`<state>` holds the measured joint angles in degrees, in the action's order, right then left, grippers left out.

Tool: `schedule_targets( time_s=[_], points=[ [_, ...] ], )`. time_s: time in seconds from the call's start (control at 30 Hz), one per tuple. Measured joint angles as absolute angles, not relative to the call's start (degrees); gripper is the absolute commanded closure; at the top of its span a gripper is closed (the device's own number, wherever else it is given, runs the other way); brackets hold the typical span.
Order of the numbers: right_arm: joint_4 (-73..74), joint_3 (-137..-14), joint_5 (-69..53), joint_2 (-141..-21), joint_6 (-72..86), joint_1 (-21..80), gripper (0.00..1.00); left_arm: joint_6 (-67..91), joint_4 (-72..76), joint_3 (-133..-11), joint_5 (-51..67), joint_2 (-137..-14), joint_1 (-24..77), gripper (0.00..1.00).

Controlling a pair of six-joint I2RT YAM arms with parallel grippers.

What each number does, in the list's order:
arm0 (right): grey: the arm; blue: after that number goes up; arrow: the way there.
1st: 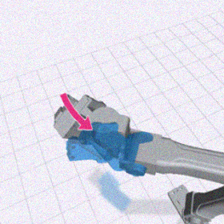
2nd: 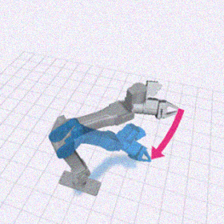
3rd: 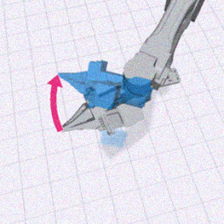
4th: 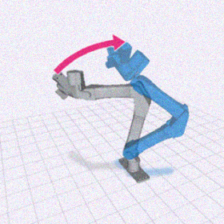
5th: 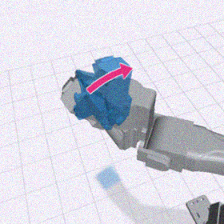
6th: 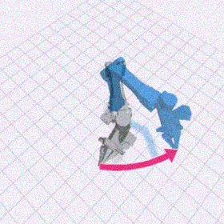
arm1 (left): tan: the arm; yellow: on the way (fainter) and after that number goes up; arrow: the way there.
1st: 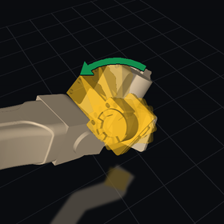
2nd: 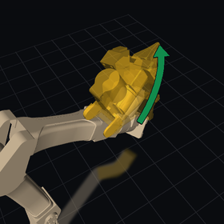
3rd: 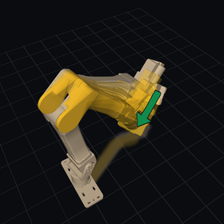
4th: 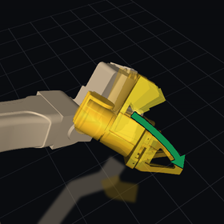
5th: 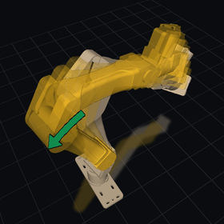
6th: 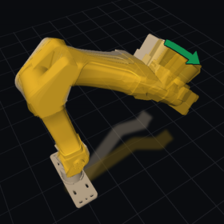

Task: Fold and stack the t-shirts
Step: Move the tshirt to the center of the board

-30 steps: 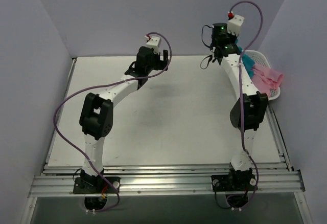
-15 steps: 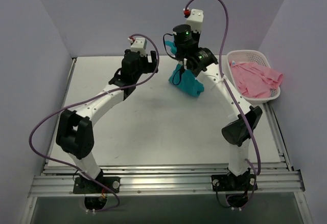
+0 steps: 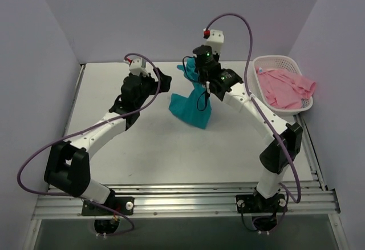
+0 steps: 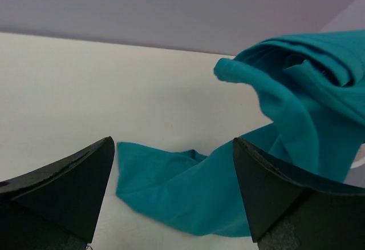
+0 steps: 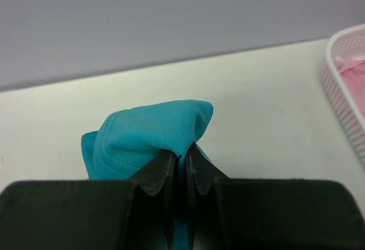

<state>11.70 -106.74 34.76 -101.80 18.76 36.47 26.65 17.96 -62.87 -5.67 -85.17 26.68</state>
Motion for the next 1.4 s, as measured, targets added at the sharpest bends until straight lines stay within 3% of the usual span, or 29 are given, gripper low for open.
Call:
schedule_targets(
  time_s=[0.03,0.1,0.13,0.17,0.2,0.23,0.6,1.0,1.2,1.4],
  points=[
    [10.5,-103.8,33.9,-101.3,19.8,36.5,0.99,28.2,19.0,-61.3,-5.0,-85.5,26.6,0.06],
    [9.5,-99.2,33.1,-101.2,22.1,36.5,0.71,31.3,21.0,-58.8,-4.0,-86.8,26.4,0.06],
    [8.9,-96.9,33.0,-101.3,23.2,36.4,0.51,32.3,21.5,-58.2,-3.9,-87.7,26.4,0.06],
    [8.2,-94.5,33.1,-101.3,24.8,36.3,0.13,33.1,21.9,-58.0,-3.7,-88.8,26.2,0.06],
    [7.4,-92.1,33.0,-101.4,25.9,36.0,0.03,34.1,22.3,-58.0,-3.7,-89.9,26.1,0.06],
    [6.5,-89.7,32.6,-101.7,26.3,35.5,0.0,34.9,23.2,-58.0,-3.7,-91.2,25.9,0.06],
    [7.4,-83.1,32.5,-115.9,31.5,29.2,0.0,42.9,29.4,-60.2,3.3,-110.5,21.8,0.06],
    [6.2,-92.6,31.0,-116.1,31.5,35.5,0.0,42.7,30.3,-62.4,4.6,-111.0,22.3,0.06],
    [6.0,-84.1,33.5,-113.5,32.6,36.0,0.0,38.6,22.6,-81.0,8.8,-116.3,24.9,0.05],
    [11.3,-70.6,39.5,-100.3,36.3,34.8,0.0,39.4,22.3,-92.0,13.9,-121.8,27.9,0.05]
  ],
)
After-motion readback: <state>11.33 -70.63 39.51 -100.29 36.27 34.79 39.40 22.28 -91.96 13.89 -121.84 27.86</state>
